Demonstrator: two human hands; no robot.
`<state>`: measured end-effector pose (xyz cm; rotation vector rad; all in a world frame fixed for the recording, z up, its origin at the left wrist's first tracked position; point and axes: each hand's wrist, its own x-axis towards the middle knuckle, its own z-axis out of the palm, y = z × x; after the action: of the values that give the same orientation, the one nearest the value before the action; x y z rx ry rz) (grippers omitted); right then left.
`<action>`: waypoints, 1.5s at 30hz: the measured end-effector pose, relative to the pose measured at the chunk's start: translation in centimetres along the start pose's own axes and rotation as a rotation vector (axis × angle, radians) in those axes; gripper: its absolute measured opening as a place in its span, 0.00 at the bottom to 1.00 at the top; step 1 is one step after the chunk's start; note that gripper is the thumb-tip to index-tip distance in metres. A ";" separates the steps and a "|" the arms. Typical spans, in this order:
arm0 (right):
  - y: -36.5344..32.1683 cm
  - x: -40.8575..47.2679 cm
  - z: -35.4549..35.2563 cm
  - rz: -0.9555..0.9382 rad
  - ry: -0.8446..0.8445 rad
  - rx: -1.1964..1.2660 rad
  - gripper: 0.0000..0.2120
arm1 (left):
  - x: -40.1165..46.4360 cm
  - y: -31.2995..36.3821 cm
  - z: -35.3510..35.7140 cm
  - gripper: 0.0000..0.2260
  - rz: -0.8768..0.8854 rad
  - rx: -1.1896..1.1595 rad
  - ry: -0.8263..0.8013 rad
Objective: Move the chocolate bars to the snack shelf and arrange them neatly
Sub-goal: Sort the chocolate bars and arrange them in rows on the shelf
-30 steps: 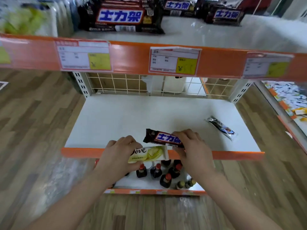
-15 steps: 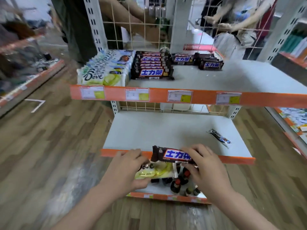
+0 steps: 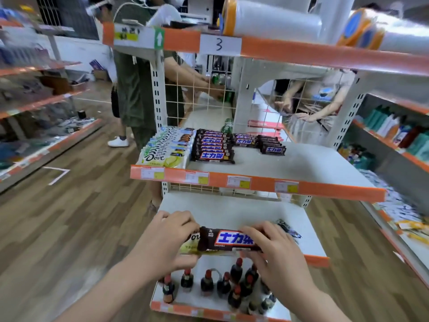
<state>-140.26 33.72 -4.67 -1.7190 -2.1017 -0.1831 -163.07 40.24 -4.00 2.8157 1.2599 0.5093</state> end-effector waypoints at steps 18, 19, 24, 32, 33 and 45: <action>2.9 8.6 0.2 0.029 -0.004 0.015 0.19 | 7.0 -5.8 -1.1 0.19 -0.039 0.013 0.021; 3.3 9.7 0.4 0.031 -0.007 0.008 0.19 | 8.0 -6.5 -1.2 0.19 -0.033 0.035 0.034; 5.4 15.2 1.5 0.054 -0.013 -0.022 0.18 | 13.1 -10.7 -2.2 0.21 -0.102 0.083 -0.006; 8.2 21.8 4.9 0.044 -0.137 0.021 0.20 | 19.2 -15.8 -2.3 0.20 -0.223 0.087 0.117; 8.4 22.3 5.3 0.035 -0.146 0.024 0.20 | 19.7 -16.3 -2.1 0.20 -0.243 0.089 0.130; 8.7 26.4 9.5 -0.038 -0.191 0.066 0.25 | 24.0 -19.2 -1.2 0.22 -0.297 0.073 0.136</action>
<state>-138.10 63.00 -4.14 -1.7186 -2.2492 0.0412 -162.39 70.56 1.28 2.6172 1.7178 0.6582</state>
